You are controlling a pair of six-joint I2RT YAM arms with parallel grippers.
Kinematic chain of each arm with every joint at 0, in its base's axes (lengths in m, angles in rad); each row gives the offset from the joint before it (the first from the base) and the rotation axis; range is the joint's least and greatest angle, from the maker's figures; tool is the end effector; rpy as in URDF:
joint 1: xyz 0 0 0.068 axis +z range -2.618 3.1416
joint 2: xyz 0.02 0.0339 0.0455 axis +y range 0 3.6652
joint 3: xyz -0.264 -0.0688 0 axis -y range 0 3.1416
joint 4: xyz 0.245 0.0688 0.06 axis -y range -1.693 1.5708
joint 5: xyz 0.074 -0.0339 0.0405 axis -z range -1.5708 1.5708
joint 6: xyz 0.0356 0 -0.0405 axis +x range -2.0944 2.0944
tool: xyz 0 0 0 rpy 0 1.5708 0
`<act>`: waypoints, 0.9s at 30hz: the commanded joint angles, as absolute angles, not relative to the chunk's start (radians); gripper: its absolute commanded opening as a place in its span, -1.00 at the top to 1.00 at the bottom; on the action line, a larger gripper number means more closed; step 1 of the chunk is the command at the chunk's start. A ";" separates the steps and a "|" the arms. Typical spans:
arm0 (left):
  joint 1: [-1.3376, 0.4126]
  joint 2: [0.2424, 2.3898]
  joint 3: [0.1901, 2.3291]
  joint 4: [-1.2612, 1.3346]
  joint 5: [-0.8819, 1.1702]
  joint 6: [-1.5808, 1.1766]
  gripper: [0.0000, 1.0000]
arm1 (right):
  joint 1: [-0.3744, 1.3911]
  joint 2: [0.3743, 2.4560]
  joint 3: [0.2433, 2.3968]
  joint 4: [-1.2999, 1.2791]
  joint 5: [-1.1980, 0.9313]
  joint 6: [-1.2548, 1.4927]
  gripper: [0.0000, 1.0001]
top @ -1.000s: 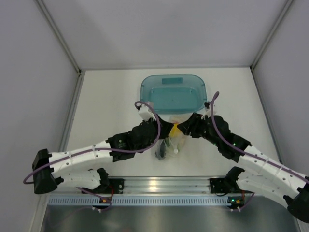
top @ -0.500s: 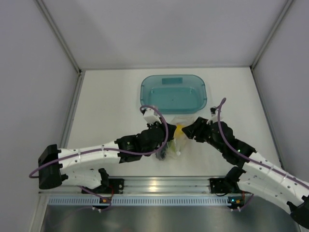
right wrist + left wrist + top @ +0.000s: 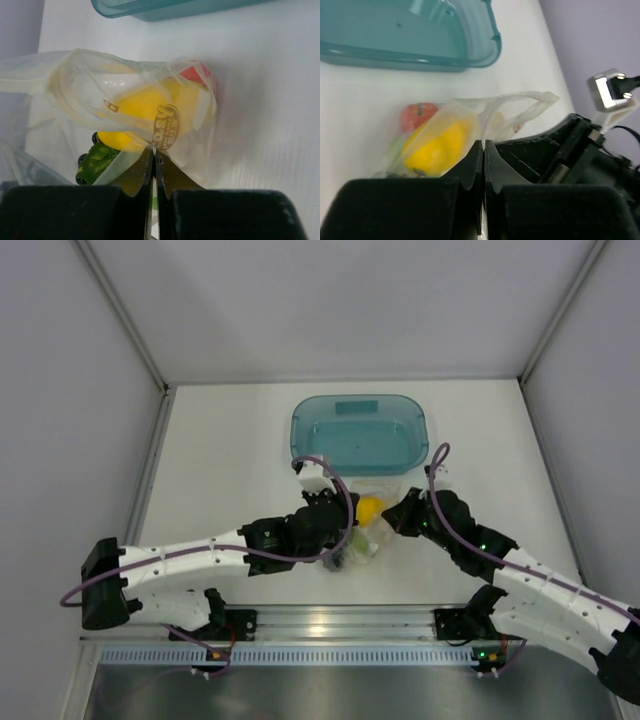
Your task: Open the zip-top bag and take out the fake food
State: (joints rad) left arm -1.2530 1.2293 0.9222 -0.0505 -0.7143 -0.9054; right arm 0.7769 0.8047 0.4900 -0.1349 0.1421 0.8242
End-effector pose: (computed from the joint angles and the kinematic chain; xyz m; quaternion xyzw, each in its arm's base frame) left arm 0.1090 -0.2566 0.3101 -0.0632 0.7926 -0.3353 0.5053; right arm 0.1368 0.1274 0.2375 0.0577 0.8437 0.3388 0.4124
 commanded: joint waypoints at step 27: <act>-1.229 1.318 1.219 -0.500 -0.825 -0.590 1.00 | 0.584 0.859 0.706 -0.393 -0.247 0.446 1.00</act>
State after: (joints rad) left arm -1.2308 1.2774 1.1770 -0.5430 -0.9234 -0.5396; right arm 0.5926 0.8604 0.6861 -0.3920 -0.1833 0.4713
